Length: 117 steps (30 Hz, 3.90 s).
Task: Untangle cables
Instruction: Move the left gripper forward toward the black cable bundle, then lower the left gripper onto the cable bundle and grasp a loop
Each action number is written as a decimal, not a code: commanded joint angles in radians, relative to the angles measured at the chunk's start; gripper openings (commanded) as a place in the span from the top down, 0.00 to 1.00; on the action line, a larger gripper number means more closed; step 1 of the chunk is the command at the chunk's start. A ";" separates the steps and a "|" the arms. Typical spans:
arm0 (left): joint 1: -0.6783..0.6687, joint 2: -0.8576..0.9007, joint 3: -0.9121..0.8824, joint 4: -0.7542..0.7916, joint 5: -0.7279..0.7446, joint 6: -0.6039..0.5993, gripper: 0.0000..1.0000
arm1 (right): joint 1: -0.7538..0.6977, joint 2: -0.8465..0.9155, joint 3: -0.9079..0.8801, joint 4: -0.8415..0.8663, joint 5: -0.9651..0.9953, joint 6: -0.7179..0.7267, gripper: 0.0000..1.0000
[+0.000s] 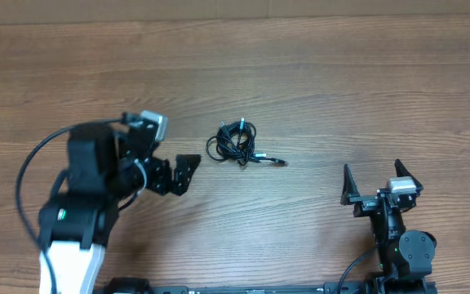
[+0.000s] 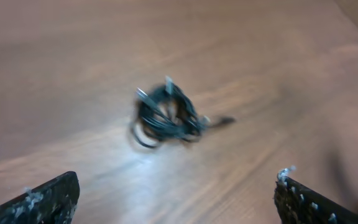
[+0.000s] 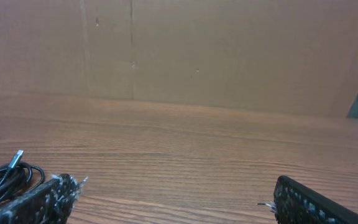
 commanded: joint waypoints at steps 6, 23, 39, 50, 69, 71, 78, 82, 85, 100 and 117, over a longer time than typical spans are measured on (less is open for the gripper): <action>0.005 0.241 0.020 0.040 0.157 -0.181 0.01 | -0.003 -0.008 -0.010 0.006 0.001 0.000 0.00; 0.005 0.550 0.020 0.165 0.243 -1.179 0.00 | -0.003 -0.008 -0.010 0.006 0.001 0.000 0.00; -0.010 0.558 0.019 0.147 0.077 -0.752 0.01 | -0.003 -0.008 -0.010 0.006 0.001 0.000 0.00; -0.057 0.558 0.017 0.020 -0.404 -0.631 0.00 | -0.003 -0.008 -0.010 0.006 0.001 0.000 0.00; -0.153 0.558 0.016 0.153 -0.387 -0.631 0.96 | -0.003 -0.008 -0.010 0.006 0.001 0.000 0.00; -0.186 0.558 0.016 0.168 -0.387 -0.631 0.96 | -0.003 -0.008 -0.010 0.006 0.001 0.000 0.00; -0.308 0.559 0.016 0.240 -0.441 -0.632 0.96 | -0.003 -0.008 -0.010 0.006 0.001 0.000 0.00; -0.356 0.559 0.015 0.248 -0.542 -0.632 0.89 | -0.003 -0.008 -0.010 0.006 0.001 0.000 0.00; -0.375 0.559 0.015 0.247 -0.546 -0.632 0.41 | -0.003 -0.008 -0.010 0.006 0.001 0.000 0.00; -0.382 0.649 0.015 0.336 -0.579 -0.721 0.80 | -0.003 -0.008 -0.010 0.006 0.001 0.000 0.00; -0.381 0.850 0.015 0.565 -0.556 -0.808 0.70 | -0.003 -0.008 -0.010 0.006 0.001 0.000 0.00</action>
